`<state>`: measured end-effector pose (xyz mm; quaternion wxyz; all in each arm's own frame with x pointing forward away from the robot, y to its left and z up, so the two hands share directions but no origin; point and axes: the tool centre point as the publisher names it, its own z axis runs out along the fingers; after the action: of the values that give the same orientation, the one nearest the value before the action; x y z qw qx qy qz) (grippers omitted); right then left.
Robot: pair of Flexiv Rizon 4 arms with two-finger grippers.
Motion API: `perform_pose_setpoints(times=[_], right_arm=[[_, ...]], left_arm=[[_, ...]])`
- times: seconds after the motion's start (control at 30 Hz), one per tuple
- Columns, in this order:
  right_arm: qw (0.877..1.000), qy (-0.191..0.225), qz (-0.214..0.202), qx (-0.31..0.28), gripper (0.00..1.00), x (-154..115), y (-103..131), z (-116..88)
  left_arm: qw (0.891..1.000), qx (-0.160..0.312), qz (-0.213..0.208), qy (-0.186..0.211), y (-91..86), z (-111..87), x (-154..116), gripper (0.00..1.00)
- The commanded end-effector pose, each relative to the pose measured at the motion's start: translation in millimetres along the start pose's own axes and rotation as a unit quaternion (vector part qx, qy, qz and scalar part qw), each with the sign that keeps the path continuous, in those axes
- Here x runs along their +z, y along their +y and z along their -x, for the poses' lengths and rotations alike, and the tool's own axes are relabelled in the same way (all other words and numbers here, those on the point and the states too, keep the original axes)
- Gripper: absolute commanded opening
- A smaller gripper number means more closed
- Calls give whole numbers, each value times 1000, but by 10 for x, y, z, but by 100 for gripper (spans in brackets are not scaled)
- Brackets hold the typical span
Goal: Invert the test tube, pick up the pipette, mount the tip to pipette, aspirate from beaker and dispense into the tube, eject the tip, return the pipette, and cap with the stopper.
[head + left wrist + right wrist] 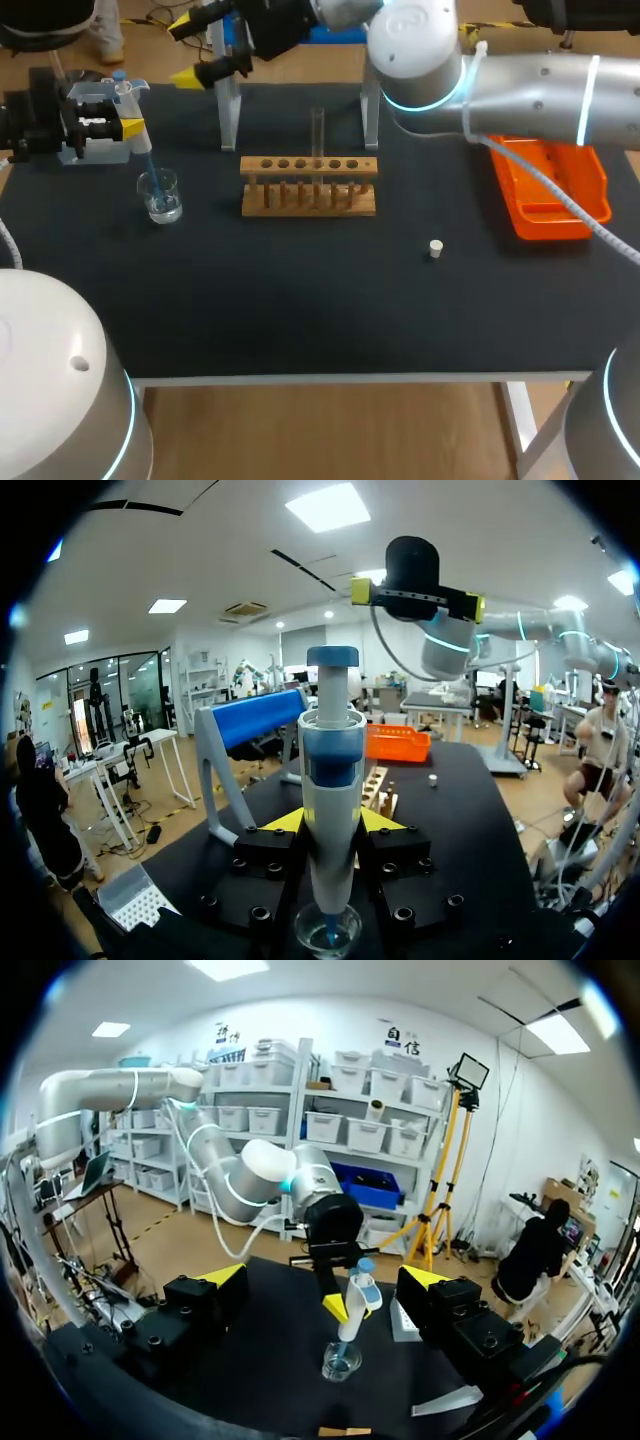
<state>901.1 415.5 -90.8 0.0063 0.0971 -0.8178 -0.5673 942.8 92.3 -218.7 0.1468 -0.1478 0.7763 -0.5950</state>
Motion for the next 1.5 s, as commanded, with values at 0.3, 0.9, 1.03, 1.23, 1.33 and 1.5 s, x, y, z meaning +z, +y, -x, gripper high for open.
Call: perform_pose_setpoints(times=[0.3,0.9,1.03,1.23,1.33,1.5], right_arm=[[1000,14,10,23,100,152,-70,118],[1000,13,9,17,100,170,-15,95],[1000,14,8,15,100,191,-7,87],[1000,15,7,13,100,243,24,67],[1000,10,5,14,100,282,46,69],[1000,-3,10,24,100,335,72,102]], left_arm=[[1000,1,0,-1,1,-4,3,0],[1000,6,24,-7,17,20,37,0],[1000,6,26,-8,13,20,34,0],[1000,6,26,-9,11,20,33,0],[1000,6,26,-9,11,20,33,0],[1000,6,26,-9,11,20,33,0]])
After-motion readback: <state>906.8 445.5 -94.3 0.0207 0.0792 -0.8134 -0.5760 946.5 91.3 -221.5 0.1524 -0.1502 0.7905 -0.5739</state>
